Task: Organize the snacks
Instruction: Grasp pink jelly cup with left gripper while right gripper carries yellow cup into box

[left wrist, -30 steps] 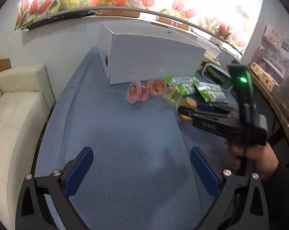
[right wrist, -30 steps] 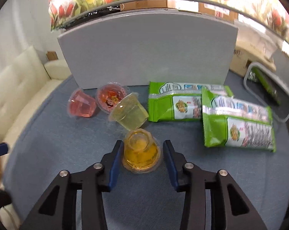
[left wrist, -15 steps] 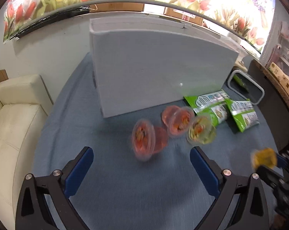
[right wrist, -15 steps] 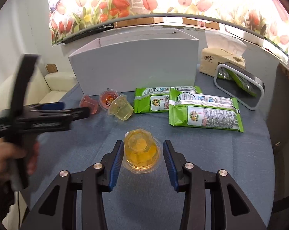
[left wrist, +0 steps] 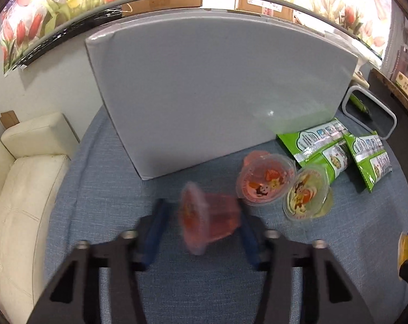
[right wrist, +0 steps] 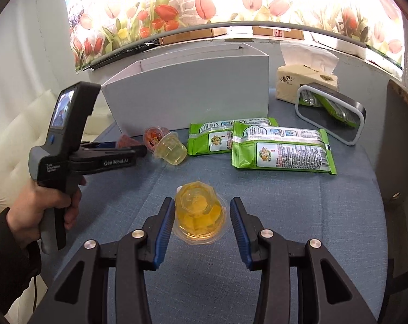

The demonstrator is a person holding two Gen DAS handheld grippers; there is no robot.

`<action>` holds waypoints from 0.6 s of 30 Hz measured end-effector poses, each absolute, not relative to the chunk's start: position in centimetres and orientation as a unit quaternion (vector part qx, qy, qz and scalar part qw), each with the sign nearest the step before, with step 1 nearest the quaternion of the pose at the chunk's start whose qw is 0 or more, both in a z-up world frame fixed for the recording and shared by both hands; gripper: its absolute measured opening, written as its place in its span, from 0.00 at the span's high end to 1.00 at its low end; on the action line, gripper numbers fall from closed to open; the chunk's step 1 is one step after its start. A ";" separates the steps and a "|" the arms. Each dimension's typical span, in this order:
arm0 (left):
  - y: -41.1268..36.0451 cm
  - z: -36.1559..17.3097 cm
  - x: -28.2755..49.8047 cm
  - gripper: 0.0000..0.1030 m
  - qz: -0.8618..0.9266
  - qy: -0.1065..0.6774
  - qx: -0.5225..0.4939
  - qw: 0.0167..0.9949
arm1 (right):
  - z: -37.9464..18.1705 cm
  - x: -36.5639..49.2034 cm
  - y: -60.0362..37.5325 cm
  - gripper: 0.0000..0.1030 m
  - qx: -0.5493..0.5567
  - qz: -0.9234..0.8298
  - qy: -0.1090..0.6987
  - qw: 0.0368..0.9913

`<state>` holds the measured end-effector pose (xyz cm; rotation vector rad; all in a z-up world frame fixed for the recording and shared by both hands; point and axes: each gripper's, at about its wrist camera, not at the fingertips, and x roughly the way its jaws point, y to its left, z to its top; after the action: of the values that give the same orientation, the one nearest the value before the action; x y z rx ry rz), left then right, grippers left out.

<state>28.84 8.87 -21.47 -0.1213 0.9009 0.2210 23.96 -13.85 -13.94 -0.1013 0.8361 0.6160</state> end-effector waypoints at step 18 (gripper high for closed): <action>8.6 -11.9 23.6 0.68 0.057 0.354 -0.075 0.931 | -9.8 25.3 -12.6 0.55 -0.047 0.304 0.360 0.881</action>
<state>23.63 8.59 -11.93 -0.1537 0.7247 0.1165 25.35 -12.62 -9.85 -0.0983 0.7503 0.6328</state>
